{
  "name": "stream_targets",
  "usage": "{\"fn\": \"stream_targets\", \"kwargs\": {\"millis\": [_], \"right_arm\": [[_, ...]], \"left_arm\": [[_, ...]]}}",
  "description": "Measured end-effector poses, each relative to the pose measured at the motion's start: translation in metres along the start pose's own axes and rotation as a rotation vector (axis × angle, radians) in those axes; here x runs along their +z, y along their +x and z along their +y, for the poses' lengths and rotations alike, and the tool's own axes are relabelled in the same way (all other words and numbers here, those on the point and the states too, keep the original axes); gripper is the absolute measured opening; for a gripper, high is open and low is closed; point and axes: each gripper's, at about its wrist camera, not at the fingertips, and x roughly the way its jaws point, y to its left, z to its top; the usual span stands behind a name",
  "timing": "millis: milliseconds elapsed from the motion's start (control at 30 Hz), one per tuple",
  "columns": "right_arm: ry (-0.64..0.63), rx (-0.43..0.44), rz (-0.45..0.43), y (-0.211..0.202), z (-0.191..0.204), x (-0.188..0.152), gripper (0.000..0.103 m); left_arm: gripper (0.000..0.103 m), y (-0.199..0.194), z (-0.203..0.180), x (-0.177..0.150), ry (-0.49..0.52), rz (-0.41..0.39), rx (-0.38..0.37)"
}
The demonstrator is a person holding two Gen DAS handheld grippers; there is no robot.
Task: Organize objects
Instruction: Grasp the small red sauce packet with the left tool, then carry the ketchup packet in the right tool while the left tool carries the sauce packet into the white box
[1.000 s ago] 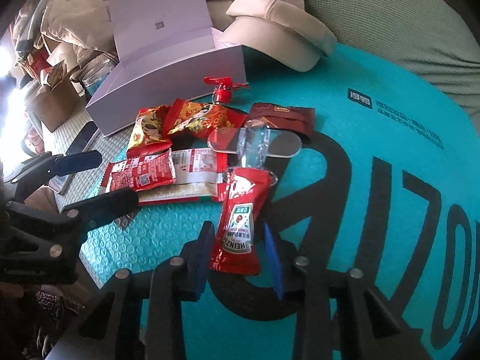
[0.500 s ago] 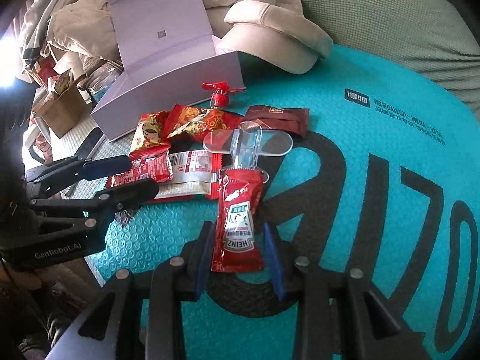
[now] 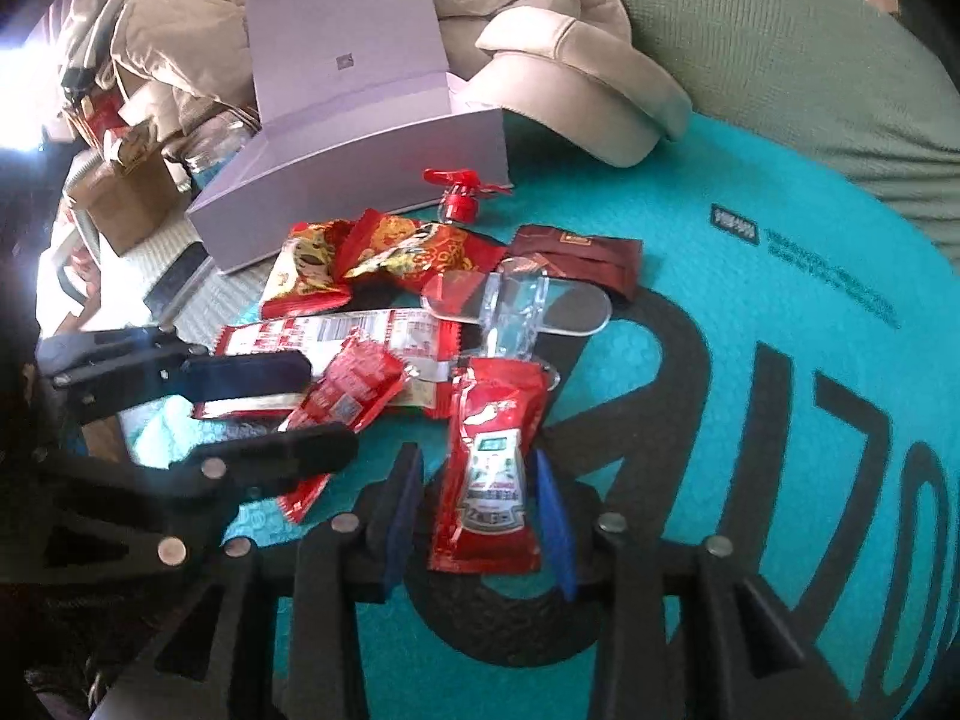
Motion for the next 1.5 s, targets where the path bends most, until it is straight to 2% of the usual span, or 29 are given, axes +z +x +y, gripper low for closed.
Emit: {"fn": "stream_targets", "kwargs": {"millis": [167,200,233,333,467,567,667,900,967,1000,1133,1333,1500], "right_arm": [[-0.018,-0.009,-0.006,0.001,-0.001,-0.001,0.035],[-0.035,-0.018,-0.008,0.000,0.001,-0.001,0.033],[-0.050,-0.031,-0.011,0.000,0.002,-0.002,0.025],[-0.031,-0.042,-0.017,-0.001,-0.002,-0.004,0.022],[-0.004,-0.039,-0.019,-0.005,-0.009,-0.006,0.022],[0.008,-0.048,-0.013,-0.008,-0.014,-0.009,0.022],[0.026,-0.065,-0.006,-0.012,-0.021,-0.011,0.021],[0.082,-0.070,0.005,-0.025,-0.034,-0.027,0.021],[0.078,-0.078,0.006,-0.030,-0.033,-0.030,0.021],[0.077,-0.081,0.003,-0.033,-0.033,-0.030,0.021],[0.075,-0.084,-0.017,-0.043,-0.032,-0.030,0.021],[0.067,-0.083,-0.029,-0.052,-0.028,-0.027,0.021],[0.084,-0.045,-0.033,-0.057,-0.028,-0.022,0.021]], "left_arm": [[0.038,0.002,-0.007,-0.002,0.031,0.000,0.034],[0.038,0.003,-0.009,-0.002,0.038,0.002,0.037],[0.038,0.004,-0.011,-0.002,0.043,0.004,0.038],[0.037,0.004,-0.012,-0.002,0.018,-0.006,0.046],[0.029,0.007,-0.021,-0.002,0.045,0.012,0.061],[0.025,0.014,-0.030,-0.005,0.037,0.074,-0.001],[0.025,0.015,-0.043,-0.007,0.077,0.069,0.017],[0.018,0.013,-0.054,-0.010,0.076,0.082,0.004],[0.015,0.010,-0.057,-0.011,0.077,0.082,-0.008],[0.008,0.008,-0.058,-0.011,0.078,0.077,-0.017],[0.008,0.000,-0.062,-0.008,0.084,0.067,-0.013],[0.008,-0.002,-0.052,-0.007,0.037,0.069,-0.016],[0.008,-0.021,-0.046,-0.001,0.024,0.021,-0.006]]}}
